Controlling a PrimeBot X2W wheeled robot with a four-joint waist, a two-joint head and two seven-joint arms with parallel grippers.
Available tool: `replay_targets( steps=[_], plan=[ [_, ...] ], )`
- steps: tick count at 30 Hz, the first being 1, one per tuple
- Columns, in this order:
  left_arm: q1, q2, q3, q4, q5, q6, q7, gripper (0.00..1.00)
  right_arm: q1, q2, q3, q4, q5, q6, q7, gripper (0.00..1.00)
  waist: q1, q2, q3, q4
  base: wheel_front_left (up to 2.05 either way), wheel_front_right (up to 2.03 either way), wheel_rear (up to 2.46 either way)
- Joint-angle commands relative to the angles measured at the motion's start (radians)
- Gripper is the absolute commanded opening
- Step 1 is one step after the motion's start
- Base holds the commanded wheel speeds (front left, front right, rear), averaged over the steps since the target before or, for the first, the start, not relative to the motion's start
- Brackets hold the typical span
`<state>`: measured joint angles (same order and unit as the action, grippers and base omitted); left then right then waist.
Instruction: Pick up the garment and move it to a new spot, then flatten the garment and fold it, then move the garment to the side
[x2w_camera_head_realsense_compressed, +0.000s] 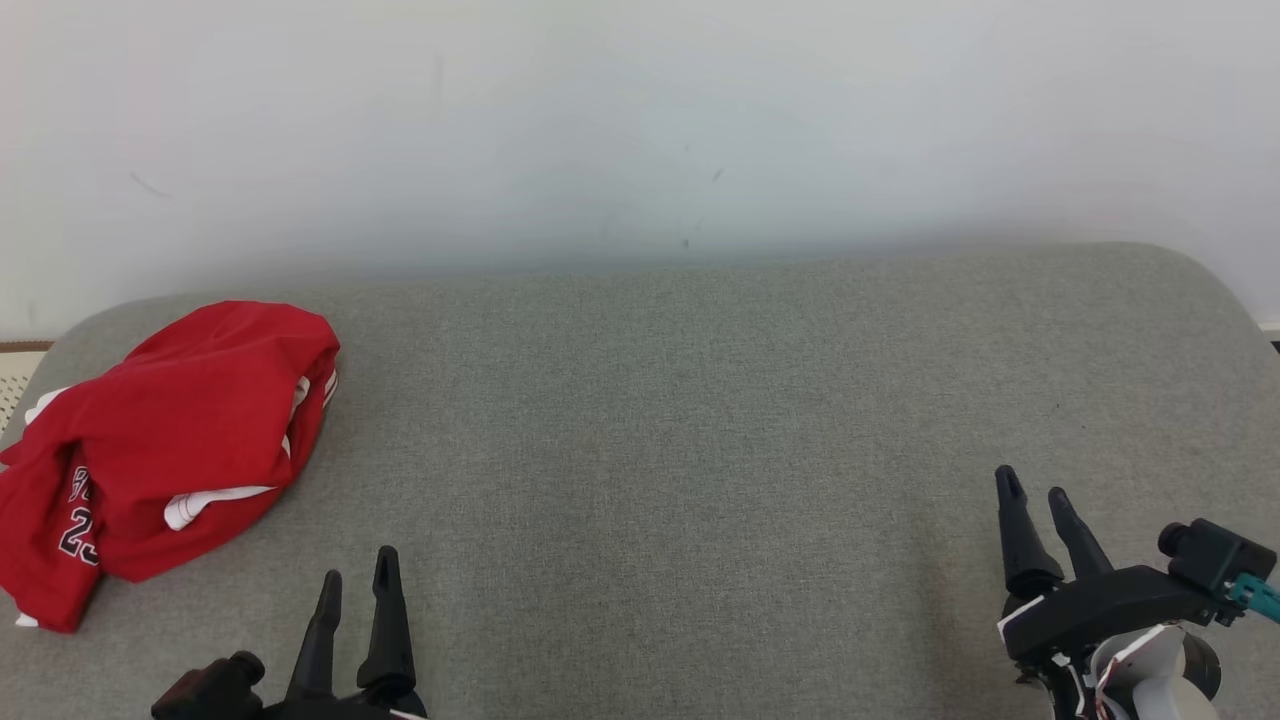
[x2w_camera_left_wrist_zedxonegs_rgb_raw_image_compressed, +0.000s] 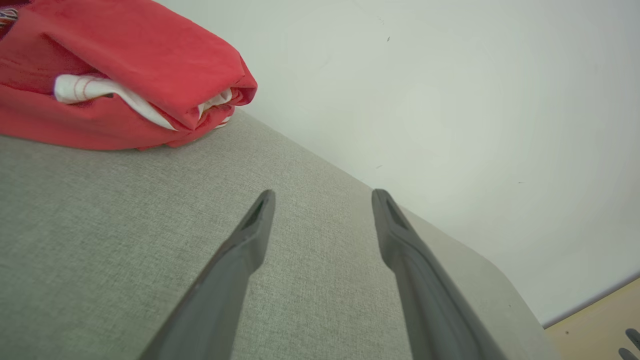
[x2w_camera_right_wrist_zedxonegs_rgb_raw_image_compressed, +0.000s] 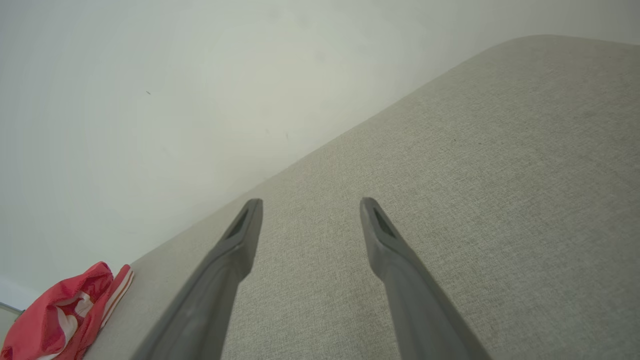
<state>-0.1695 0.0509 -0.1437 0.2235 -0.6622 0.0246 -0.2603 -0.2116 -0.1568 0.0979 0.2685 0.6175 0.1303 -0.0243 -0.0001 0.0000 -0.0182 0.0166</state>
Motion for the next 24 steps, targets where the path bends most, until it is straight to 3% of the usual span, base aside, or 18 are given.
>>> replay_targets(
  steps=[1, 24],
  plan=[
    [0.005, 0.004, 0.009, -0.016, 0.033, 0.004, -0.001, 1.00, -0.002, -0.013, 0.014, -0.018, -0.023, 0.000, -0.011, 1.00, 0.0001, 0.0000, 0.000, 0.000, 0.00, 0.00, 0.00],
    [0.075, 0.023, 0.054, -0.081, 0.308, 0.066, -0.002, 1.00, 0.025, -0.032, 0.173, -0.053, -0.219, 0.001, -0.109, 1.00, 0.0001, 0.0000, -0.015, 0.002, 0.00, 0.00, 0.00]
  ],
)
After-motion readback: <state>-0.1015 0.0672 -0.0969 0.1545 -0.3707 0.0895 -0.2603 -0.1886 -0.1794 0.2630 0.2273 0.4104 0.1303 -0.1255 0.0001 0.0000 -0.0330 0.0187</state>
